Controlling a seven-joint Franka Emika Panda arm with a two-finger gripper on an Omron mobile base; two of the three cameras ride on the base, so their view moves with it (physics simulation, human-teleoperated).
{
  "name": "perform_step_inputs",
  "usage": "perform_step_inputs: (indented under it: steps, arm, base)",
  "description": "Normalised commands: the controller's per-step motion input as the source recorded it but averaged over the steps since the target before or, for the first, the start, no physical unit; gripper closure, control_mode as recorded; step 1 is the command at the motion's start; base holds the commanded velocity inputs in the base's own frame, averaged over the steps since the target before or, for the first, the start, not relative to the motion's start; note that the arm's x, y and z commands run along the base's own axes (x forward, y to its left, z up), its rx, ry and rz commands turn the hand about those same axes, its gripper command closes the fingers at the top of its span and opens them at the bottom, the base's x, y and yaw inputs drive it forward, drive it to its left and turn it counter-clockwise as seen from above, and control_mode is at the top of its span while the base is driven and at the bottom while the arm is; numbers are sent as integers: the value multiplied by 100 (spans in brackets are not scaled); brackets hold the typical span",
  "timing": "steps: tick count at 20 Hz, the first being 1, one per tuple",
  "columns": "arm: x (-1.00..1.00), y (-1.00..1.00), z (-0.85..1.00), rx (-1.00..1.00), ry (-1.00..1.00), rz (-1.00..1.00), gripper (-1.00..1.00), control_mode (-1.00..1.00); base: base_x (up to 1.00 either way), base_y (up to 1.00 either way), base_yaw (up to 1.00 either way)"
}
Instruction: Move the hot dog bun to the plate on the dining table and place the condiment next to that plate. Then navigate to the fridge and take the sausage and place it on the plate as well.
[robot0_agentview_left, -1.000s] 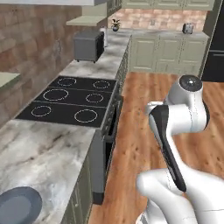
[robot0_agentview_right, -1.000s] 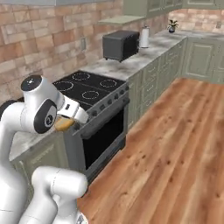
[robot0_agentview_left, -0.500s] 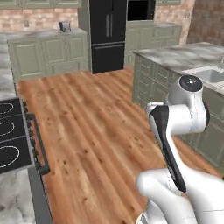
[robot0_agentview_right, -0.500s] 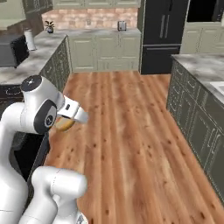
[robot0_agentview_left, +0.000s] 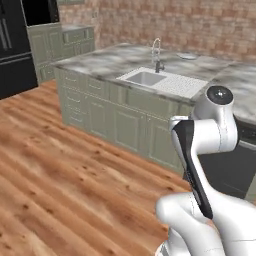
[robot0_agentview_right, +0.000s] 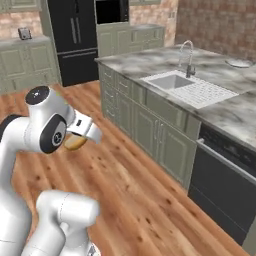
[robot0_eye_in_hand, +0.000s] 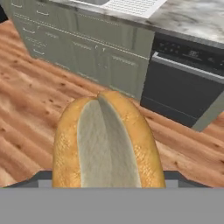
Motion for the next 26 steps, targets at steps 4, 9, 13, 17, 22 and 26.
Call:
perform_step_inputs:
  steps: [4, 9, 13, 17, 22, 26]
  arm:
    - [0, 0, 0, 0, 0, 0, 100, 100]
    - [0, 0, 0, 0, 0, 0, 100, 100]
    - [0, 0, 0, 0, 0, 0, 100, 100]
    - [0, 0, 0, 0, 0, 0, 100, 100]
    - [0, 0, 0, 0, 0, 0, 100, 100]
    - [0, 0, 0, 0, 0, 0, 100, 100]
  base:
    - [0, -48, -52]
    - [11, -99, -15]
    - [8, -100, -12]
    - [18, -100, -10]
    - [43, -100, -7]
    - [49, -100, -1]
